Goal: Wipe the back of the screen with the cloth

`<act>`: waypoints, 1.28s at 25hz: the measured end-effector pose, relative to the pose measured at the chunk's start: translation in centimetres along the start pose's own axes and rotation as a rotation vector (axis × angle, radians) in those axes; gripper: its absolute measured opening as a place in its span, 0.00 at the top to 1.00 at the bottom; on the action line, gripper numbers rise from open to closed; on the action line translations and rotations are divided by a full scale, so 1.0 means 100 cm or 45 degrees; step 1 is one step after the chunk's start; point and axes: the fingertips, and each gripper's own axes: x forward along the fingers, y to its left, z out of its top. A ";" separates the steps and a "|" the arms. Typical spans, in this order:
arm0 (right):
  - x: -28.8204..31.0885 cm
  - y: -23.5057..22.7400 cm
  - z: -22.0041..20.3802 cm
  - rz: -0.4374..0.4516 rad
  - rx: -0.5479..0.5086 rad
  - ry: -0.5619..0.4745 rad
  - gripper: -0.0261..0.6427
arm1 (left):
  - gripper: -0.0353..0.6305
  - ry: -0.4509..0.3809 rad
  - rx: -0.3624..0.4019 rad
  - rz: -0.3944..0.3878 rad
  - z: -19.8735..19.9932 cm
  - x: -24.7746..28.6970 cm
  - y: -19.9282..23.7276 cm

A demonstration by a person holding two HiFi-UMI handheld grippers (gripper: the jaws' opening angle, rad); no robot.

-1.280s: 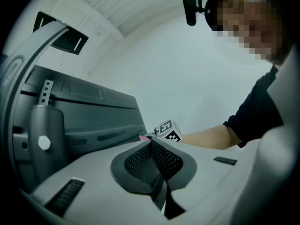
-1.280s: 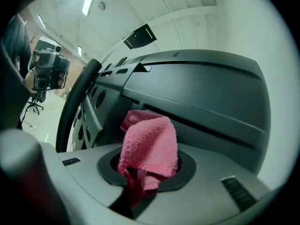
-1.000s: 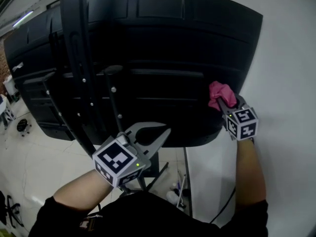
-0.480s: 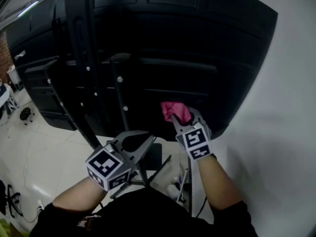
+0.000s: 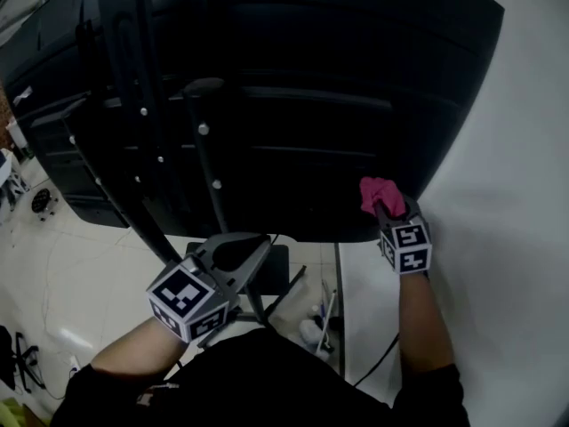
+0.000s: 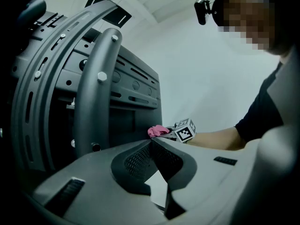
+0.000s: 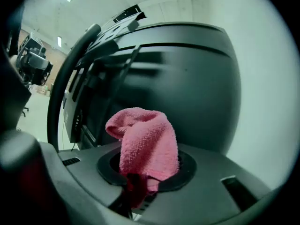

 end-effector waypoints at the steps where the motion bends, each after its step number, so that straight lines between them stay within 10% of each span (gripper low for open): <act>1: -0.005 -0.021 -0.014 -0.043 0.017 0.032 0.79 | 0.95 0.008 -0.009 -0.003 -0.001 0.000 -0.001; 6: -0.024 -0.064 -0.050 -0.184 0.097 0.104 0.79 | 0.95 0.007 -0.020 0.008 -0.003 -0.003 -0.002; 15: 0.046 0.189 0.002 0.376 -0.605 -0.017 0.79 | 0.95 0.036 -0.032 0.057 -0.015 0.001 0.013; 27: -0.007 -0.012 -0.102 -0.049 -0.416 0.264 0.79 | 0.95 0.026 -0.028 0.027 -0.023 -0.003 0.003; 32: -0.034 -0.004 -0.068 -0.051 -0.159 0.139 0.79 | 0.95 0.002 -0.015 0.095 -0.015 -0.019 0.015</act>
